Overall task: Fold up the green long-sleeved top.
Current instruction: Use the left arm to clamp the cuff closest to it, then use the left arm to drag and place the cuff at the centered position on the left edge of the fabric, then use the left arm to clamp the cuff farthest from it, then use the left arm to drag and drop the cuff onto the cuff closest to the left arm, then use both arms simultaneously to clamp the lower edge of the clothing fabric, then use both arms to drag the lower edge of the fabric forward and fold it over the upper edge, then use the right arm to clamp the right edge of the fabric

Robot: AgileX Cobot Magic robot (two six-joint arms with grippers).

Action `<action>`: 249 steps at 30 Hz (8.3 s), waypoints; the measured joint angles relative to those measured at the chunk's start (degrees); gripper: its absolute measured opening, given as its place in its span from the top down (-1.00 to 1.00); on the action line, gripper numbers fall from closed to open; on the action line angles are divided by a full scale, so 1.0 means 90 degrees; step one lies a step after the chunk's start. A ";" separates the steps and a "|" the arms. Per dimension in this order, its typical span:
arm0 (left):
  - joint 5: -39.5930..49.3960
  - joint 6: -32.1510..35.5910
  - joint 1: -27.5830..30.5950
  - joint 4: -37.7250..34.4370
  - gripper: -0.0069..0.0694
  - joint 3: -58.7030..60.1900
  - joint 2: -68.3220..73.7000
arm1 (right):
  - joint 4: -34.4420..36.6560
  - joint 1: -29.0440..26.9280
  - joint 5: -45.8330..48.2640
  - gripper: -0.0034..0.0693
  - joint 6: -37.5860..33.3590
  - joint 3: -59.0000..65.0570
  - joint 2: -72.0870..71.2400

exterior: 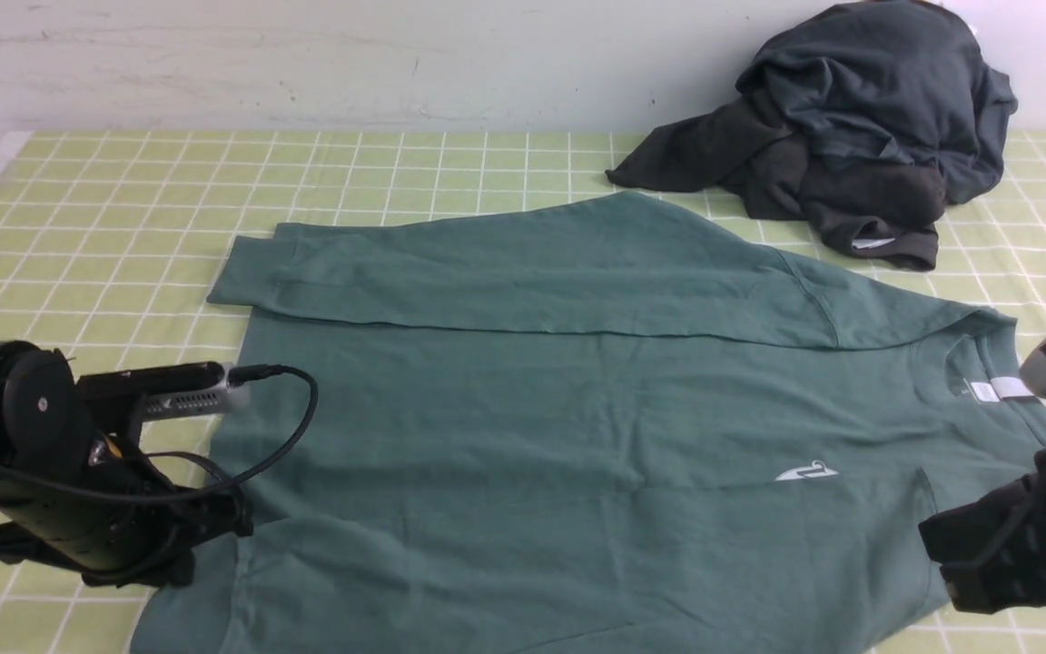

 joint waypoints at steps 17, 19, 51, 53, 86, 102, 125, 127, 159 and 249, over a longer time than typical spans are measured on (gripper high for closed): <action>0.0484 0.0372 -0.0361 0.0752 0.77 -0.2665 0.0035 | 0.0017 0.0000 0.0000 0.94 -0.0110 0.0000 0.0000; 0.0584 0.0351 -0.0361 0.1006 0.77 -0.3032 0.0603 | 0.0017 0.0000 0.0000 0.94 -0.0110 0.0000 0.0000; 0.2619 -0.0040 0.0410 0.1456 0.59 -0.9410 0.5860 | 0.0012 0.0000 0.0000 0.94 -0.0324 0.0000 0.0000; 0.3315 0.0270 0.0347 0.1456 0.77 -0.9642 0.5768 | -0.0002 0.0000 0.0000 0.94 -0.0340 0.0000 0.0000; 0.4035 0.0424 -0.0356 0.1302 0.25 -0.3502 0.1901 | 0.0478 0.0005 0.0279 0.94 -0.0442 0.0000 0.0000; 0.1126 0.4002 -0.2540 0.0861 -0.26 0.0990 -0.0825 | 0.0711 0.0005 0.0315 0.94 -0.0862 0.0000 0.0000; 0.0439 0.3582 -0.2559 0.1301 0.80 0.1453 -0.2294 | 0.3348 0.0005 0.0474 0.94 -0.4963 -0.0032 -0.1032; 0.0516 0.3488 -0.2559 0.1296 0.80 0.1460 -0.2504 | 0.3534 0.0005 0.0134 0.91 -0.6083 -0.0052 -0.1039; 0.1280 0.2585 -0.2559 0.1040 0.80 0.1183 -0.2953 | -0.1375 0.0012 -0.1240 0.89 -0.4897 -0.0274 0.2911; 0.1682 0.1007 -0.0669 0.1002 0.83 0.0127 -0.4110 | -0.1533 -0.2544 0.1963 -0.32 0.2089 -0.6969 0.6575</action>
